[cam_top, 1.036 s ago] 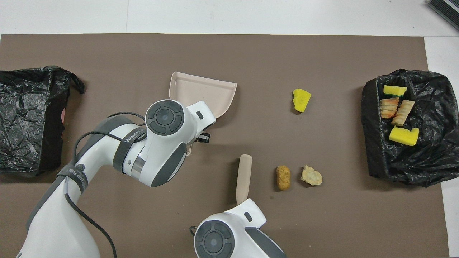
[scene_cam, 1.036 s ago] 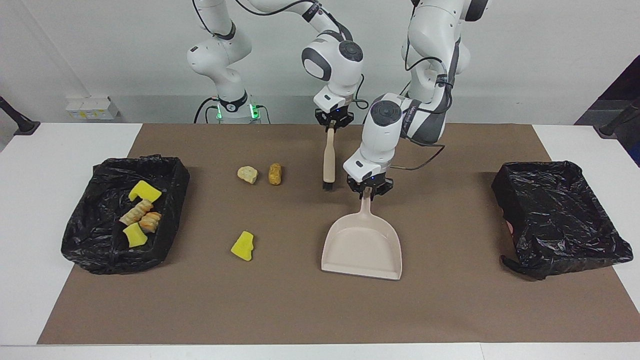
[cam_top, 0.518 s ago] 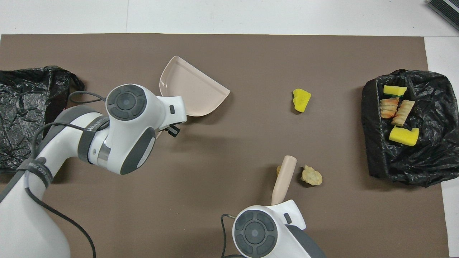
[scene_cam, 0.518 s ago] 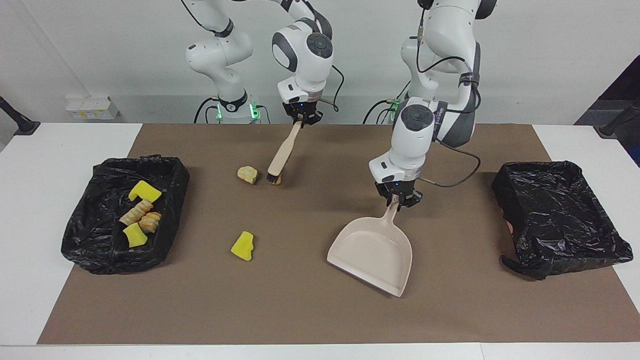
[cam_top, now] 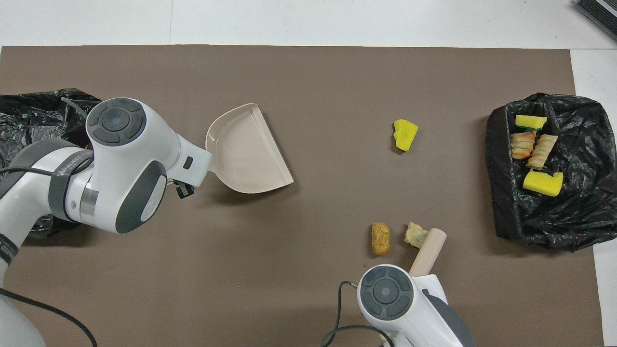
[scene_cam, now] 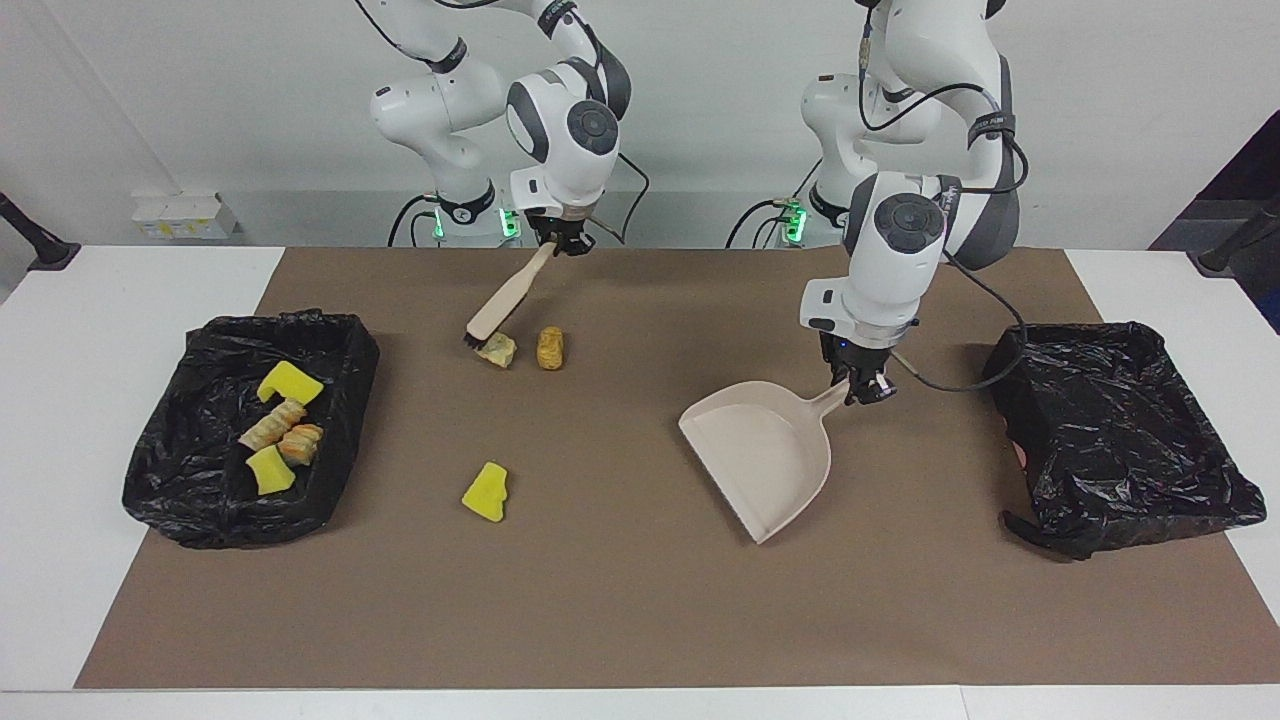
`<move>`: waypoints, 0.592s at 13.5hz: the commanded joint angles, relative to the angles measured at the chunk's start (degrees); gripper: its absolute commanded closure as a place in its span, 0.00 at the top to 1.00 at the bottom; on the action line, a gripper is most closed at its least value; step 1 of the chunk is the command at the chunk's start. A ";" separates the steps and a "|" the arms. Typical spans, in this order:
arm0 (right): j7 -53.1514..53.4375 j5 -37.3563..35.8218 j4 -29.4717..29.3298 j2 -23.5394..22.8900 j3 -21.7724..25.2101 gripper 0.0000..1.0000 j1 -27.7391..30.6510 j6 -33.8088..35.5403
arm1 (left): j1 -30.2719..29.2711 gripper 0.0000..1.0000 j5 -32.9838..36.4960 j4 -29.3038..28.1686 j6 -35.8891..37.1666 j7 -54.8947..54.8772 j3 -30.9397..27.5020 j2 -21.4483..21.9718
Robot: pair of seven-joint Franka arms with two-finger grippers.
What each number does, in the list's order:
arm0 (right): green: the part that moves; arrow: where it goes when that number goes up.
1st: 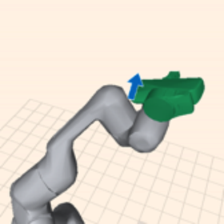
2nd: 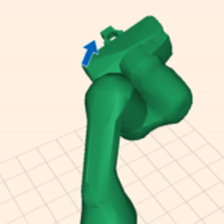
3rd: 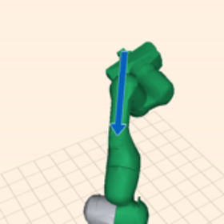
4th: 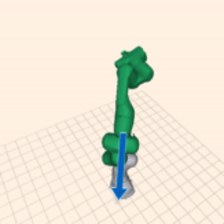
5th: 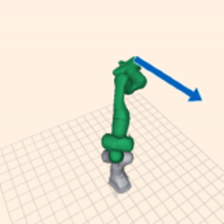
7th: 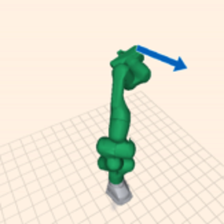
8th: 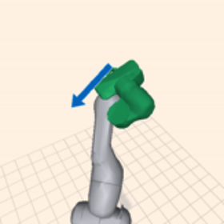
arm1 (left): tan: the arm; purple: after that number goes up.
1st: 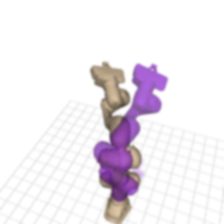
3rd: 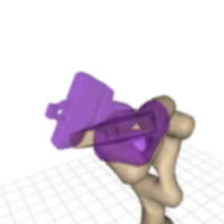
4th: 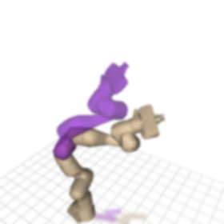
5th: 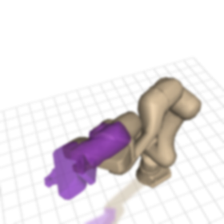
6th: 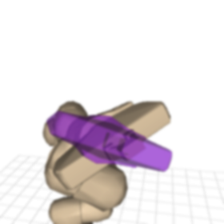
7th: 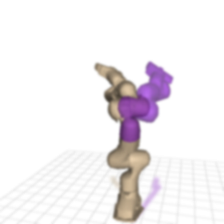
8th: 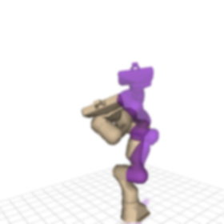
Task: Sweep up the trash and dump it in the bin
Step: 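Sweep the bread scraps toward the dustpan with the right gripper's brush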
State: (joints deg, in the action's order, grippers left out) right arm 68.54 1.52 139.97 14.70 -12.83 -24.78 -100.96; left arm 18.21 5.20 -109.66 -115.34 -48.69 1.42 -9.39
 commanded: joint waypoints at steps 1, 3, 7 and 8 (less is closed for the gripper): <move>1.25 3.21 5.92 5.59 -0.70 0.00 0.43 -3.27 | 0.68 0.00 0.95 -7.55 -0.49 -2.55 0.68 5.41; 1.43 5.33 7.06 5.42 -0.79 0.00 -0.53 -5.37 | 2.52 0.00 0.86 -12.66 -3.30 -2.46 0.69 8.14; -2.43 7.79 7.25 3.06 -0.79 0.00 -0.88 -12.83 | 5.42 0.00 0.86 -15.66 -4.19 -0.10 0.69 10.17; -2.88 8.15 6.46 1.40 -0.79 0.00 -0.80 -14.69 | 5.52 0.00 0.86 -15.84 -4.10 0.61 0.69 10.18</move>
State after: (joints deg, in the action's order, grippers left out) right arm 67.90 7.78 146.54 17.78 -13.52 -25.96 -112.01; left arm 22.19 5.21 -122.32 -118.08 -49.48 2.68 -1.64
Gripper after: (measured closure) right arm 0.731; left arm 0.687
